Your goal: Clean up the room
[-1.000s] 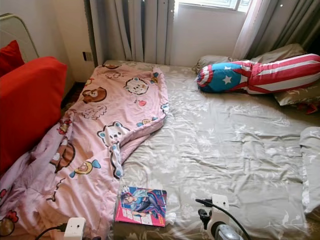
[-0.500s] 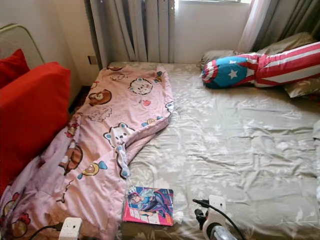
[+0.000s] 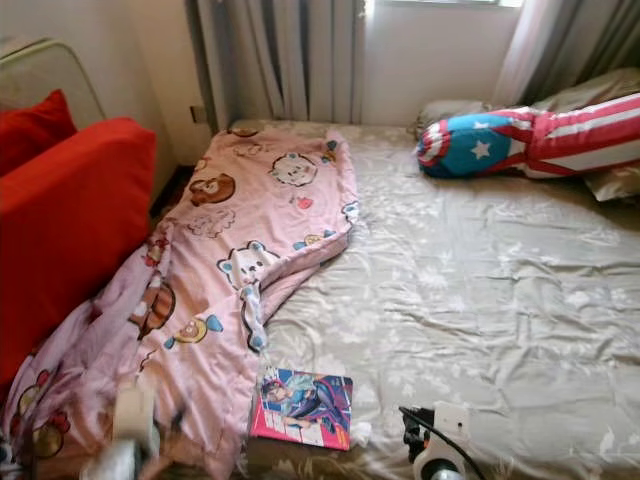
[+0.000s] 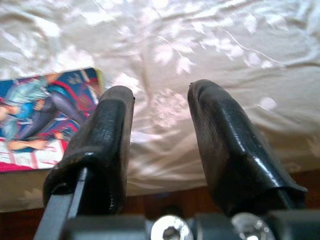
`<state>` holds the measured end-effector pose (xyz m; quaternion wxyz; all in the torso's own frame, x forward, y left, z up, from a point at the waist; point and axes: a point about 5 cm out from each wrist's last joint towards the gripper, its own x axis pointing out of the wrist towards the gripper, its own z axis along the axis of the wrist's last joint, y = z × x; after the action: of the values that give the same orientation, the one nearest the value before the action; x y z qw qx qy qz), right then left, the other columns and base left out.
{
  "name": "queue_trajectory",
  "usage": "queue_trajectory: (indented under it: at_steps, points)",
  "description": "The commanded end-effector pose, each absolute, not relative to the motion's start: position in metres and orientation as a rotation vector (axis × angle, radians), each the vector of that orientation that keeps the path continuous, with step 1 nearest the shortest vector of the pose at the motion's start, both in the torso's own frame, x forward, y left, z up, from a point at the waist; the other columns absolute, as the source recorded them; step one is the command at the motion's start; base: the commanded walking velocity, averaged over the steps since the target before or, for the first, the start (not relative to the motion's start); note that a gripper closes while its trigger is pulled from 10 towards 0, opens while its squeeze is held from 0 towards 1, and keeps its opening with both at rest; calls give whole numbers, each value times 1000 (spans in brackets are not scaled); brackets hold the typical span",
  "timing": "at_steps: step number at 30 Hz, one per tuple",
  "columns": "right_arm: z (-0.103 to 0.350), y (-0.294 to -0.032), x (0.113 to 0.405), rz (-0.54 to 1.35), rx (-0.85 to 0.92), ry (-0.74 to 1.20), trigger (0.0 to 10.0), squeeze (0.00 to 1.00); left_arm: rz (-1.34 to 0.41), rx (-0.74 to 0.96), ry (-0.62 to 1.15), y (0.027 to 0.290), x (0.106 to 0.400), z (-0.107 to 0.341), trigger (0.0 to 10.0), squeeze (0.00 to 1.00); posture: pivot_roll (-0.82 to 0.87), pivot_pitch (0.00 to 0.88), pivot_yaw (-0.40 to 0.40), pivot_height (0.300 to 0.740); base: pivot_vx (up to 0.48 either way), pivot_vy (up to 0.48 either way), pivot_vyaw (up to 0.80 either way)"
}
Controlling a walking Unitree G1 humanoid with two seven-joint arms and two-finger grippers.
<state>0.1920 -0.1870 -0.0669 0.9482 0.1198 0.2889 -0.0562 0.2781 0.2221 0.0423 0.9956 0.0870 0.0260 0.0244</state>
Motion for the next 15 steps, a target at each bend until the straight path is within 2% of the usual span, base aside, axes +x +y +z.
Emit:
queue_trajectory:
  at_steps: [1,7,8,9,11,15]
  points:
    - [-69,-191,183,-131,273,580,10000,0,36,151,37,220,271,41,10000,0,104,0,-38,740,0,0,0]
    - [-71,-191,173,-129,282,555,10000,0,-4,115,-33,212,265,57,10000,0,80,0,-35,740,0,0,0]
    - [-38,-190,221,-98,199,356,10000,0,-14,119,-29,210,260,57,10000,0,73,0,-35,740,0,0,0]
    - [-26,-189,234,-93,162,290,10000,0,-18,123,-25,209,257,56,10000,0,65,0,-37,740,0,0,0]
    - [-14,-189,241,-85,126,209,10000,0,-26,117,-20,206,246,56,10000,0,74,0,-57,740,0,0,0]
    - [-8,-187,236,-59,135,159,10000,0,-20,98,-12,207,229,56,10000,0,93,0,-83,740,0,0,0]
